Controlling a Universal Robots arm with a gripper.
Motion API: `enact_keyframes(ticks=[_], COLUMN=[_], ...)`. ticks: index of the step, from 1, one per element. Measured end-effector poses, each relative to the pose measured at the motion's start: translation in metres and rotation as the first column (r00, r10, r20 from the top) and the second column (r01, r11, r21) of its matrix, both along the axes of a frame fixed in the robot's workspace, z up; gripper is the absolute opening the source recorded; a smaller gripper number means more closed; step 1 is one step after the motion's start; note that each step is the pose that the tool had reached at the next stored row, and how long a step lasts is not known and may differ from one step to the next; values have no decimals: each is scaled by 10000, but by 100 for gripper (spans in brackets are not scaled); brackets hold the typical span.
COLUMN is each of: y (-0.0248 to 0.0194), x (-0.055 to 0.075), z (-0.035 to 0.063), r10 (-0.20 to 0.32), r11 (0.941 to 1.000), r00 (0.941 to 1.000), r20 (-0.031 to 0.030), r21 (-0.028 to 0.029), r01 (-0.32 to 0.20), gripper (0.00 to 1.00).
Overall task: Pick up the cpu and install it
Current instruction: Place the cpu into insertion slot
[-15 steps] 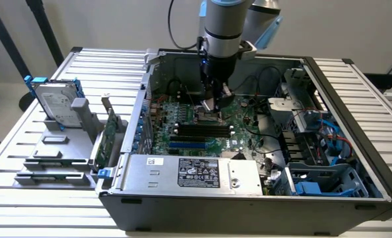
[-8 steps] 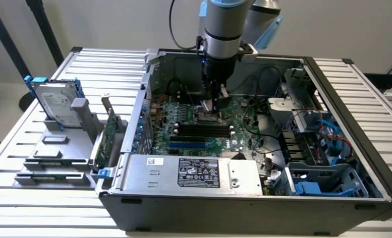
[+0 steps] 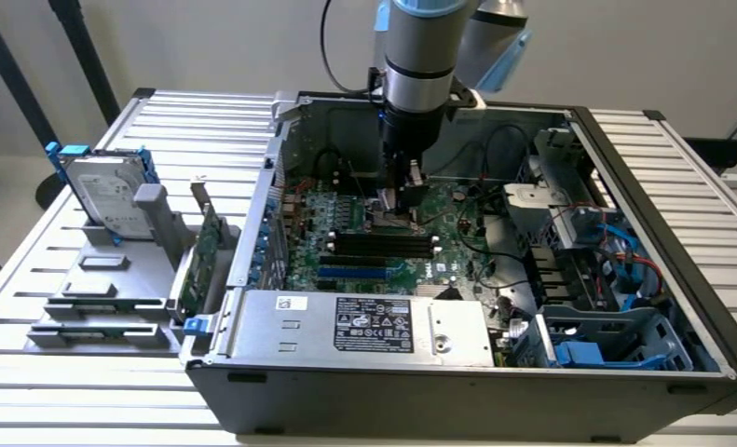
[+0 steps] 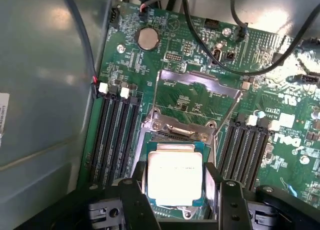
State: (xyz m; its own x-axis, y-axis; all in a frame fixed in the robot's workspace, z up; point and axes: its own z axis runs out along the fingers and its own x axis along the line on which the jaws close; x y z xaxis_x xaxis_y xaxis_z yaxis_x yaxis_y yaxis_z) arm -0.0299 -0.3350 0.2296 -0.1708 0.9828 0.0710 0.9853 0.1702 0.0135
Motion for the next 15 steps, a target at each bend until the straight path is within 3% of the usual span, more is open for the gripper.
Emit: enact_keyframes(ticks=[3, 10, 15], y=[0, 2, 2], x=[0, -25, -88], z=[-16, -61, -77], r10=[-461, -1309, -1435], r11=[9989, 9914, 9897], r00=[9989, 9914, 9897], r20=[-31, -42, 8], r21=[-1, -3, 4], r01=[461, 1309, 1435], gripper=[55, 55, 55])
